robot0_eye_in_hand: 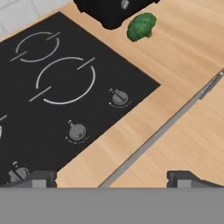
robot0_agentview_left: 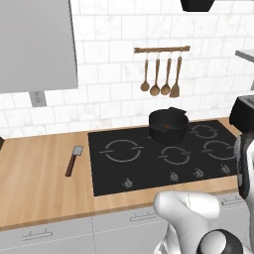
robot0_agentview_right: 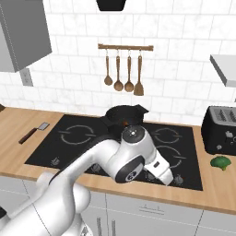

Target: Put the bell pepper and broccoli in the pot. Retrieve the spatula and lightly stir the vegetables in the pot.

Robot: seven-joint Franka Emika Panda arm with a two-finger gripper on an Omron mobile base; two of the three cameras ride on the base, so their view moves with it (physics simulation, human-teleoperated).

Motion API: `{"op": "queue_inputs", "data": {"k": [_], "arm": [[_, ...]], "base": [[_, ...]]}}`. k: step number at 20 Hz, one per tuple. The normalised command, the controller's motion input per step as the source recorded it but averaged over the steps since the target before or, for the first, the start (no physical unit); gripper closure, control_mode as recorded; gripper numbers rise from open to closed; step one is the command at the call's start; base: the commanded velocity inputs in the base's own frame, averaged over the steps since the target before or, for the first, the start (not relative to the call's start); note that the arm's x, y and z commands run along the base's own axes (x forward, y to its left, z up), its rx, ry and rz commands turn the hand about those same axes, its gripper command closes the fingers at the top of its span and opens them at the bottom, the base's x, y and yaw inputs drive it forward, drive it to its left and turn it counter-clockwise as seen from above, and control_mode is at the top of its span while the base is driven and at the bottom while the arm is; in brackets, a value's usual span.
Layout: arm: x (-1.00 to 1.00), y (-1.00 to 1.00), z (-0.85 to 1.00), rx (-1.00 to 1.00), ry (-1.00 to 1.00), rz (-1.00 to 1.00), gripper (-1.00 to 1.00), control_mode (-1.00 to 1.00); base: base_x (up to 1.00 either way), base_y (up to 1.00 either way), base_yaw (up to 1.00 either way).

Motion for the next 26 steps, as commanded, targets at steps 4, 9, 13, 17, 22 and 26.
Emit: {"op": "queue_inputs", "data": {"k": [4, 9, 13, 17, 22, 26], "arm": [[-0.01, -0.40, 0.01, 0.04, -0.03, -0.07, -1.00, -1.00], [0.00, -0.57, 0.02, 0.07, 0.00, -0.06, -1.00, -1.00], [0.00, -0.65, 0.00, 0.07, 0.00, -0.14, -1.00, -1.00], [0.00, -0.54, 0.00, 0.06, -0.03, -0.10, -1.00, -1.00], [0.10, -0.43, -0.02, 0.04, -0.11, -0.06, -1.00, -1.00], [0.14, -0.51, -0.11, 0.08, -0.15, -0.01, -1.00, -1.00]], "base": [[0.00, 0.00, 0.00], [0.00, 0.00, 0.00], [0.00, 0.00, 0.00], [0.00, 0.00, 0.00], [0.00, 0.00, 0.00], [0.00, 0.00, 0.00]]}}
